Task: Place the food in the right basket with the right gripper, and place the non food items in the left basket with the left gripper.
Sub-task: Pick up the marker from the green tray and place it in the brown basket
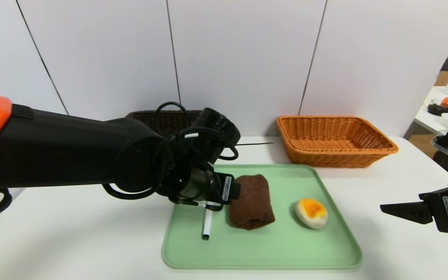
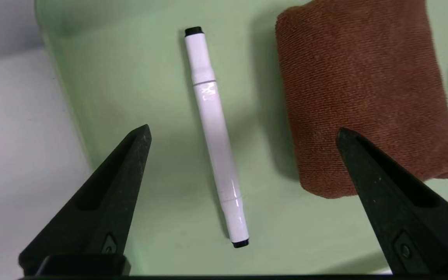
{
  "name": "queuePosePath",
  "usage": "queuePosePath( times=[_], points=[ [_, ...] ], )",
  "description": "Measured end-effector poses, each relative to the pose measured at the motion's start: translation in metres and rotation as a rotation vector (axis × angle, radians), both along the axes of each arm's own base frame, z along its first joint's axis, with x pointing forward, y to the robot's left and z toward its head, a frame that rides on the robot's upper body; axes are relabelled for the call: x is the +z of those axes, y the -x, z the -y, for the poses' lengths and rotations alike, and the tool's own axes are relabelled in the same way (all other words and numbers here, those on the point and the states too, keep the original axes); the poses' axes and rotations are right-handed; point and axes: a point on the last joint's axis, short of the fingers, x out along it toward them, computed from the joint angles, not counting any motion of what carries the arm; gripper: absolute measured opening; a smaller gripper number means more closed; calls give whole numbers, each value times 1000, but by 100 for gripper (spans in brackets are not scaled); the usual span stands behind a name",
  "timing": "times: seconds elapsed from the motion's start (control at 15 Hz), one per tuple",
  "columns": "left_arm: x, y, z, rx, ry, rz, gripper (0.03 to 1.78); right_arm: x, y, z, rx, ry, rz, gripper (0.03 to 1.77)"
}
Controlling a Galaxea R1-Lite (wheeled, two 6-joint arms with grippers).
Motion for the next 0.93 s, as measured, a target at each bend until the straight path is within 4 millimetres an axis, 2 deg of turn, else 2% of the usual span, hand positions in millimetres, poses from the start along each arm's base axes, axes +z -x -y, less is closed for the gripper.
queuePosePath(
  times=[0.6,0.93],
  points=[
    [-5,-13,-16,61,-23,-19,169,-3,1,2,-17,-3,-14,170],
    [-18,-16,-14,89,-30,-48,169,-3,1,2,-18,-4,-13,170]
  ],
)
